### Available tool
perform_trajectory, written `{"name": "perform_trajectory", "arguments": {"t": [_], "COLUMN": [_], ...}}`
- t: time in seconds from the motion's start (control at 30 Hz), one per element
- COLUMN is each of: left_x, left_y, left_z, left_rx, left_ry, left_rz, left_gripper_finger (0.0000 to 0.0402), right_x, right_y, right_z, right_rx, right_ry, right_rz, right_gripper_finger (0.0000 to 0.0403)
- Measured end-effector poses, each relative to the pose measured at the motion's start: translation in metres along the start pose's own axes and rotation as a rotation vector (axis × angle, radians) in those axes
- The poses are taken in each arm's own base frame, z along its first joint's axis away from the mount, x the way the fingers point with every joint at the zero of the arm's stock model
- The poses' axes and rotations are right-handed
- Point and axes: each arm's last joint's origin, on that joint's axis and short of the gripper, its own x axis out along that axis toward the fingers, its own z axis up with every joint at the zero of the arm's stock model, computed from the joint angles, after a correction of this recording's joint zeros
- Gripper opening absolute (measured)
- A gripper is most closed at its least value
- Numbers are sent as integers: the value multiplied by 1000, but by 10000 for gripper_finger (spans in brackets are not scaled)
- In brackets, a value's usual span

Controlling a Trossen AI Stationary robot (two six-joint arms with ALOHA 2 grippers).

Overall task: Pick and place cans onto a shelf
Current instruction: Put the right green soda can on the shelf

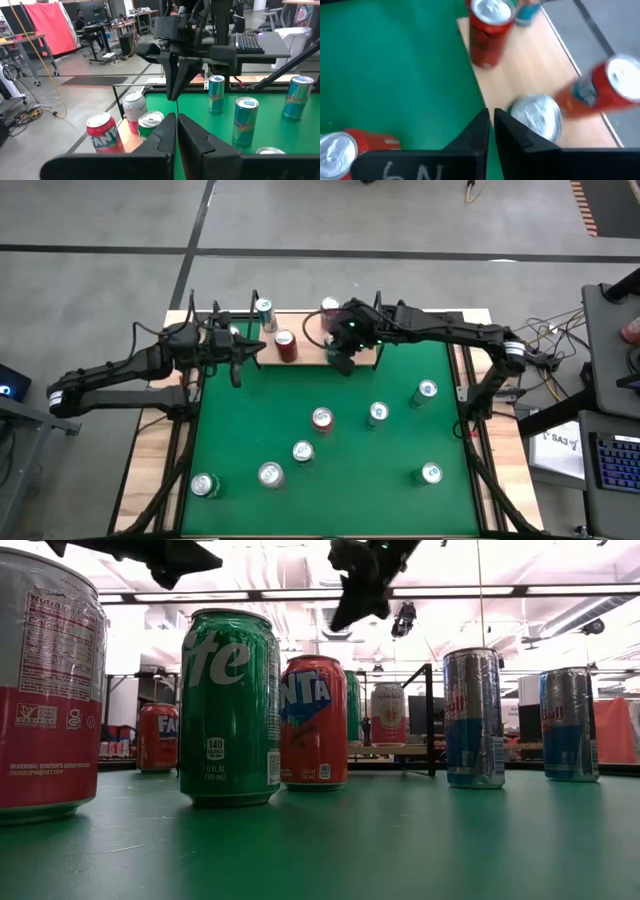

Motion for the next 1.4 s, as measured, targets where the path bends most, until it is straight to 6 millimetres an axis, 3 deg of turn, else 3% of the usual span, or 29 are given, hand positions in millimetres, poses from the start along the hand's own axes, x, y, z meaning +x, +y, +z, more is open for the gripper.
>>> {"name": "perform_trajectory", "arguments": {"t": [0.17,0.4,0.77,1.4], "left_x": [4,8,9,9], "left_y": [0,0,0,1], "left_z": [-2,-3,-2,2], "left_rx": [4,24,32,29], "left_ry": [14,24,18,-23], "left_rz": [-1,-1,0,7], "left_gripper_finger": [0,0,0,0], "right_x": [-2,16,32,33], "right_y": [-9,-22,-30,-44], "right_z": [-28,-55,-50,-41], "right_rx": [91,184,158,90], "right_ry": [46,119,58,-24], "right_rz": [-123,-173,-179,-202], "right_gripper_finger": [10,9,9,9]}}
